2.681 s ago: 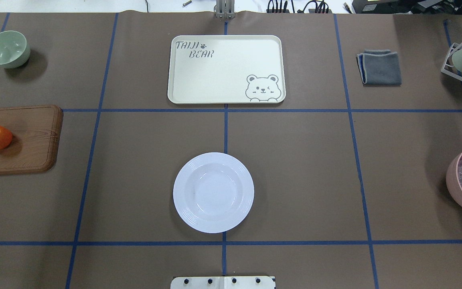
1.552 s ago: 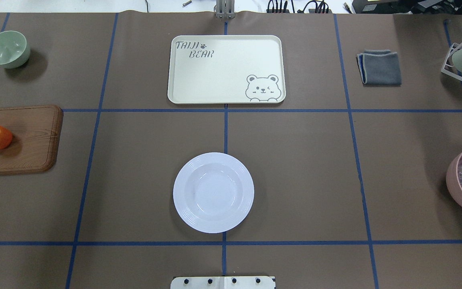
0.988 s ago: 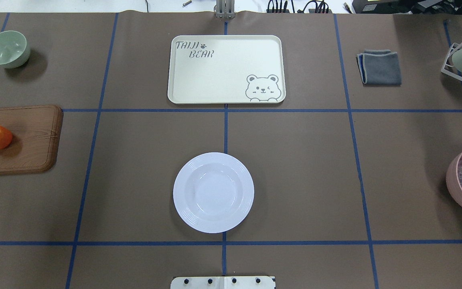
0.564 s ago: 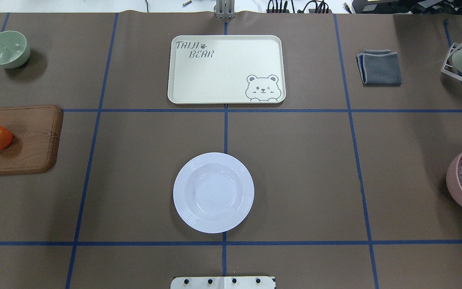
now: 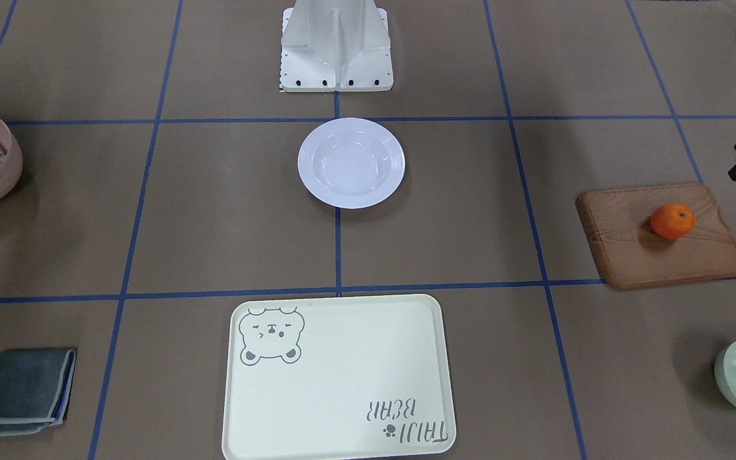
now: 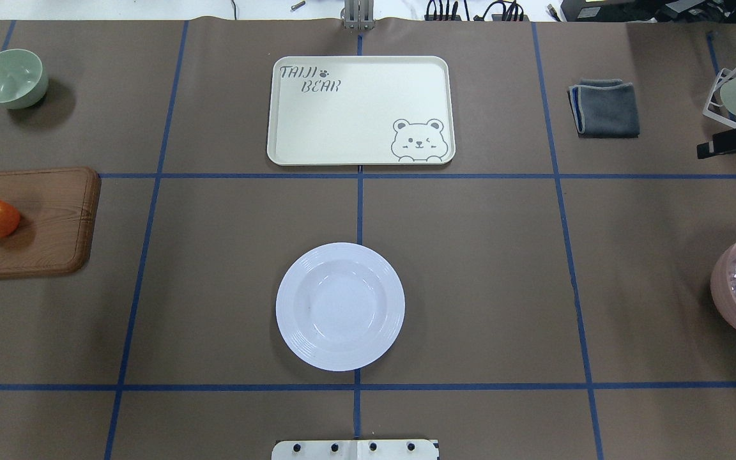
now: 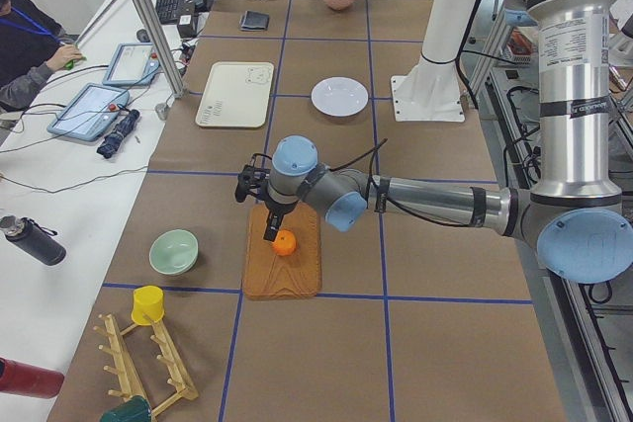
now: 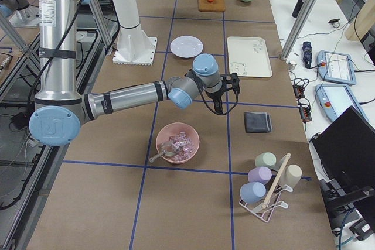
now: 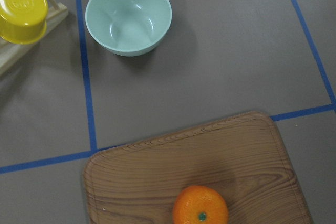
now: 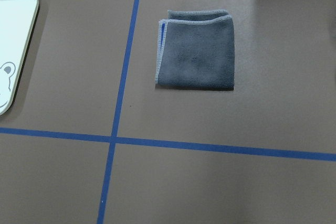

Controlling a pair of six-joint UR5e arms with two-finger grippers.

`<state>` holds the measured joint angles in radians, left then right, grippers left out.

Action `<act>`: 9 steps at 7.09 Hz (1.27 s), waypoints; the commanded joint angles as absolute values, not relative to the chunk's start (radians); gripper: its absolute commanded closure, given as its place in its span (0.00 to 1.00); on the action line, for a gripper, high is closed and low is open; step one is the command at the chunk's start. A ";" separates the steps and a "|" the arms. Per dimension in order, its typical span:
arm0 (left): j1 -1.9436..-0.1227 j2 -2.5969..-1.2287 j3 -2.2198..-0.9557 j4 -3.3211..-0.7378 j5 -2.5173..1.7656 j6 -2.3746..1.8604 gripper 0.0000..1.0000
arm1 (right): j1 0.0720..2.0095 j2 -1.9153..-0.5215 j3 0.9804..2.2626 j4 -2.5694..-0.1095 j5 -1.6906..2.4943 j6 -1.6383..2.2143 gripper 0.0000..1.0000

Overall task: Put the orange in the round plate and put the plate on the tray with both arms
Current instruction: 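Grasp the orange on the wooden board with the left gripper while the right arm advances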

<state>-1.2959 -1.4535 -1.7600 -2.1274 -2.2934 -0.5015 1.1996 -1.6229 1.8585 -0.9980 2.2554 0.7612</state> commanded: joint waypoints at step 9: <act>-1.054 -1.500 -1.553 -2.286 -2.060 -0.629 0.02 | 1.065 -1.629 1.891 -0.986 2.151 0.888 0.00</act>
<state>-1.0780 -1.4984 -1.5659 -2.2840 -2.0850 -0.6279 1.0669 -1.6279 1.8909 -0.9862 2.1510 0.8878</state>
